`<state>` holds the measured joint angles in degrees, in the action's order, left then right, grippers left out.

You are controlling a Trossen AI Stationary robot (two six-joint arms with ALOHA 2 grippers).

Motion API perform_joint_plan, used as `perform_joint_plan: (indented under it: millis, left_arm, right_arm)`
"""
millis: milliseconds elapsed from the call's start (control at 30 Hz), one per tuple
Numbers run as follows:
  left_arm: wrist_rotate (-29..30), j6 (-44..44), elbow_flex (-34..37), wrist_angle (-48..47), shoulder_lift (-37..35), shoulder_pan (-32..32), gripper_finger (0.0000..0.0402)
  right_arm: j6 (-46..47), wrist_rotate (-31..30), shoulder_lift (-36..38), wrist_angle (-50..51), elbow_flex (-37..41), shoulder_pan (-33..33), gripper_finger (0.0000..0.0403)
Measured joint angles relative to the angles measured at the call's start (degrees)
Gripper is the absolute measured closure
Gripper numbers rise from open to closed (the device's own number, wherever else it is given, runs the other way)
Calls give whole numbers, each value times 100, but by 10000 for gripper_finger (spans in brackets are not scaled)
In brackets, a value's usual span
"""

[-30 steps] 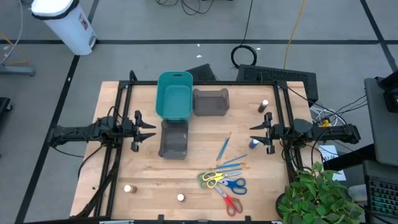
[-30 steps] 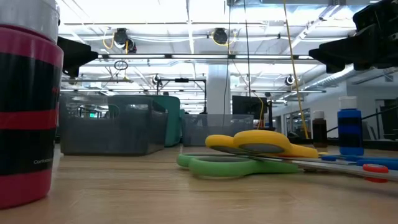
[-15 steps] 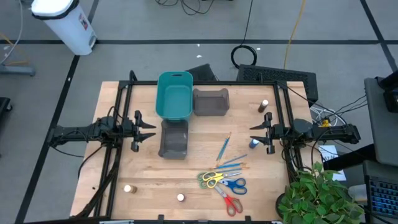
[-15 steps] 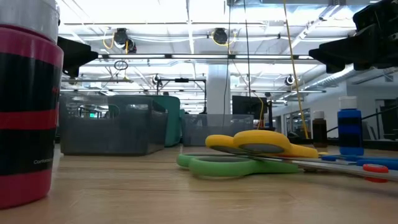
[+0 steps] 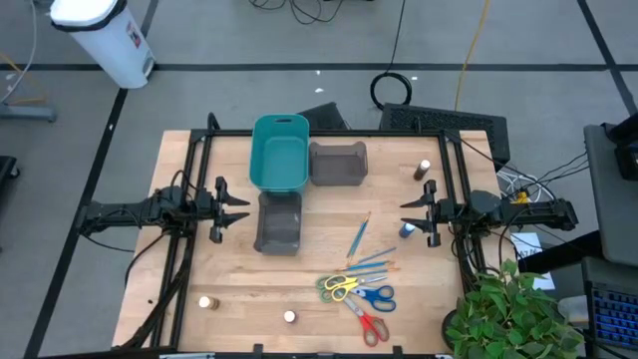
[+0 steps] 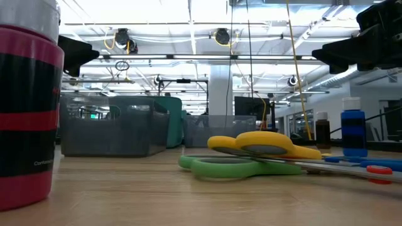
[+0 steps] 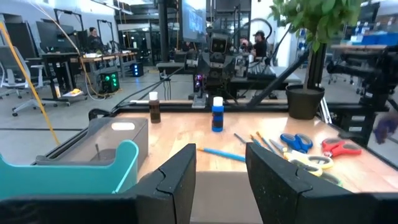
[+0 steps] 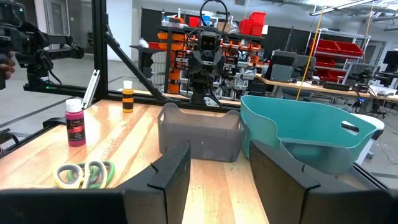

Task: Pick & Place Paint Supplies
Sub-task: Put the yellow paint bottle into the blue bin

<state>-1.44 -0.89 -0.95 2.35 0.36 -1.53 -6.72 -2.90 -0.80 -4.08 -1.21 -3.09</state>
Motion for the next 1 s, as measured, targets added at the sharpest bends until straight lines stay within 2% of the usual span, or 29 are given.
perform_joint_plan:
  millis: [300, 500, 633, 800, 900, 1000]
  left_arm:
    - [-4, 1395, 2, 526, -1, 4, 254]
    - [151, 1503, 2, 681, 0, -1, 254]
    - [-4, 2202, -156, 609, 61, 8, 247]
    - [-599, 2503, -1256, -370, 758, 262, 188]
    - [-1018, 2394, -2083, -1073, 1659, 680, 146]
    - [-1234, 2177, -2950, -1845, 2663, 1240, 125]
  right_arm:
    - [0, 0, 0, 0, 0, 0, 248]
    - [0, 0, 0, 0, 0, -2, 248]
    - [1, 2, -1, 0, -1, -1, 248]
    - [1, 1, -2, -2, -1, -2, 248]
    - [2, 1, -1, -1, 0, -1, 248]
    - [1, 0, -2, -1, -1, -1, 248]
